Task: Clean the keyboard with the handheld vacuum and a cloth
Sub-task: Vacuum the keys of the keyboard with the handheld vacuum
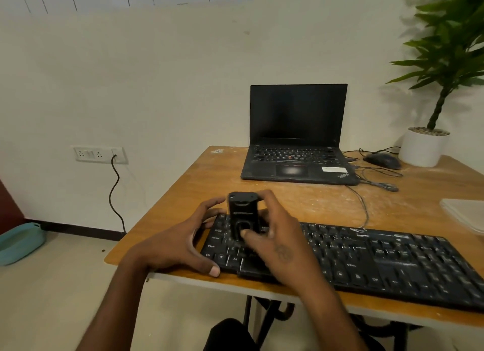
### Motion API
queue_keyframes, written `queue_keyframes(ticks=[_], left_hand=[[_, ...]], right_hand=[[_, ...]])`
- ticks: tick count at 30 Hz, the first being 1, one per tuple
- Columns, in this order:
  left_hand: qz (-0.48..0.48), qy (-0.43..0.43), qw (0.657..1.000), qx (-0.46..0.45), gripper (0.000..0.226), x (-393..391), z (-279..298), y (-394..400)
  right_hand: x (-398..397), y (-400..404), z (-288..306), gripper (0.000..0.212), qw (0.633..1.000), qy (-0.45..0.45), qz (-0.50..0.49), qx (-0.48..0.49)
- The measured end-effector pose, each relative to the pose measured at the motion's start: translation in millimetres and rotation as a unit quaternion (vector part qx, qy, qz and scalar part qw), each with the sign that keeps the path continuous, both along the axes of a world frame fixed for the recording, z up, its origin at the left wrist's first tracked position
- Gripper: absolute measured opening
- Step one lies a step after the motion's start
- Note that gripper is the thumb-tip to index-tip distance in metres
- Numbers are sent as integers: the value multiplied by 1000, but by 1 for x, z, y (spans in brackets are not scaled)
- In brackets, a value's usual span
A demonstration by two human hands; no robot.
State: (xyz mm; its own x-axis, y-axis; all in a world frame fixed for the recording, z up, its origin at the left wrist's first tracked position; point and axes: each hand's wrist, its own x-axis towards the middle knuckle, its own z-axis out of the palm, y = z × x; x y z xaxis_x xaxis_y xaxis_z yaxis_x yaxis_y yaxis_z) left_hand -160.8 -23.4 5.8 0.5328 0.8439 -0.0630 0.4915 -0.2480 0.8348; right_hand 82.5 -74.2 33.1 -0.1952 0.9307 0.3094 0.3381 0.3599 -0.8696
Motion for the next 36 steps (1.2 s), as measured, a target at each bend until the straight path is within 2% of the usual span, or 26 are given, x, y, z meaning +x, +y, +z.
queue_keyframes(ticks=[5,14,18,24,27,32,36], left_hand=[[0,-2,1000,6,130,-1,0,2],[-4,4,1000,14,127,0,1,0],[-3,3,1000,5,127,-1,0,1],[1,2,1000,6,129,0,-1,3],[0,1,1000,4,127,0,0,2],[0,-1,1000,2,127,1,0,1],[2,0,1000,5,126,1,-1,0]], right_hand=[[42,-12,7,48,999,1,-38,4],[-13,-1,-3,47,1000,3,13,24],[16,-5,0,50,1000,25,-3,-16],[61,-14,5,47,998,45,-46,-16],[49,-13,2,48,998,34,-56,-5],[8,-3,-4,50,1000,26,2,11],[17,-4,-1,49,999,48,6,-21]])
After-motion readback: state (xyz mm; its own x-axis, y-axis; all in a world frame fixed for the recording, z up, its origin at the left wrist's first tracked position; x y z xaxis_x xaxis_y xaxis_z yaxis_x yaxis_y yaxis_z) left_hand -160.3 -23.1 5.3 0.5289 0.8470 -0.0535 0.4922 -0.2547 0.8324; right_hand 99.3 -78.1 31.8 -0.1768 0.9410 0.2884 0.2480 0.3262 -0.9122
